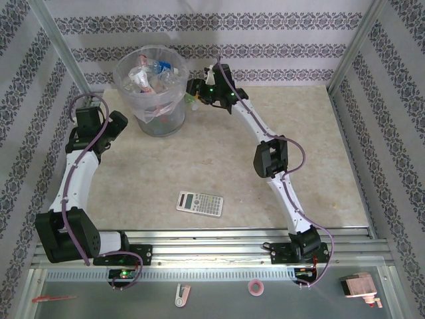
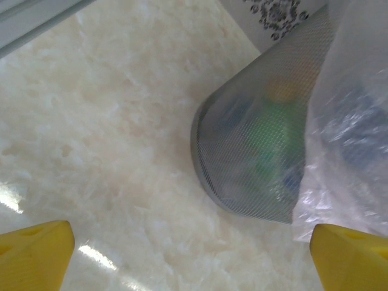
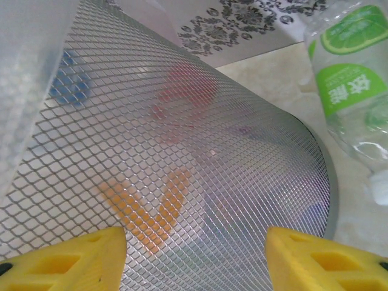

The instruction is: Throw the plastic bottles in the bin

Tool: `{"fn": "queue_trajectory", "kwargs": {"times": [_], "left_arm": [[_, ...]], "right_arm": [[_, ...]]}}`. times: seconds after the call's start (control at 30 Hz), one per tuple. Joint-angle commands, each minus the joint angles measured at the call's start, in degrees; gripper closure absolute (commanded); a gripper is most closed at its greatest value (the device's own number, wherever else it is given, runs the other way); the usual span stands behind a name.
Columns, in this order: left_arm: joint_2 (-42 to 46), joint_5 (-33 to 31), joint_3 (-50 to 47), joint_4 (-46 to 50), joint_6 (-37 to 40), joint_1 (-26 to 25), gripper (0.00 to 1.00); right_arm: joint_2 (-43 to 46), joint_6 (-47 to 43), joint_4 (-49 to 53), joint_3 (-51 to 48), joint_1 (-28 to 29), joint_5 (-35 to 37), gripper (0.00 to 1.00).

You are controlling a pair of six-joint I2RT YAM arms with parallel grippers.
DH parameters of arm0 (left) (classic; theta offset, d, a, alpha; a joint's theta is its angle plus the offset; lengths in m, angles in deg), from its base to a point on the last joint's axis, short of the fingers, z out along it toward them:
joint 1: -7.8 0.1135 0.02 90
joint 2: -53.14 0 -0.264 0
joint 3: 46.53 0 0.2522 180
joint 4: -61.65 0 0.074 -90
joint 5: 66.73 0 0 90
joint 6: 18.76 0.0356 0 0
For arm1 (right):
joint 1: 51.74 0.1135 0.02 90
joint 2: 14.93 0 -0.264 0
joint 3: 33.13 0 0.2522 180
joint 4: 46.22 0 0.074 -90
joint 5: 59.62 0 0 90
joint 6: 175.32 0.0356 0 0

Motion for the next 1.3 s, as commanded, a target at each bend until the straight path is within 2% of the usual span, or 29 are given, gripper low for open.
{"fn": "queue_trajectory", "kwargs": {"times": [0.0, 0.2, 0.3, 0.4, 0.47, 0.63, 0.73, 0.9, 1.1, 1.27], "left_arm": [[0.26, 1.35, 0.98, -5.25, -1.71, 0.99, 0.00], [-3.80, 2.16, 1.77, -9.10, -0.89, 1.08, 0.00], [-6.68, 6.24, 1.61, -14.17, -1.34, 1.08, 0.00], [-8.90, 8.59, 1.31, -19.02, -1.26, 1.08, 0.00], [-9.57, 9.41, 1.56, -20.74, -0.34, 1.08, 0.00], [-10.21, 12.56, 2.80, -24.45, 0.76, 1.26, 0.00], [-10.59, 18.66, 1.90, -30.53, -1.42, 0.79, 0.00], [-8.88, 22.81, -1.91, -32.17, -0.12, -3.04, 0.00], [-4.08, 19.36, -7.74, -30.90, -0.82, -4.61, 0.00], [-1.06, 19.10, -9.70, -29.07, -1.75, -5.38, 0.00]], "right_arm": [[-1.84, 1.94, -4.51, 2.93, 2.16, -4.58, 0.37], [-2.21, -4.19, -0.84, 2.91, 4.14, -0.55, 0.23], [-0.44, -9.48, 6.18, 1.13, 4.01, 7.87, 0.17], [3.14, -13.51, 6.40, -6.66, 3.49, 15.40, 0.15], [3.14, -14.89, 7.07, -7.90, 2.88, 17.37, 0.14], [-1.06, -13.60, 7.50, -3.97, 1.60, 17.35, 0.13], [-3.01, -12.73, 6.32, -2.43, 1.12, 18.67, 0.12], [-6.32, -8.85, 3.79, -0.34, -0.03, 18.38, 0.15], [-11.76, -2.98, -1.90, 4.90, -0.50, 15.64, 0.19], [-14.29, 0.64, -6.10, 6.08, -0.21, 14.82, 0.24]]}}
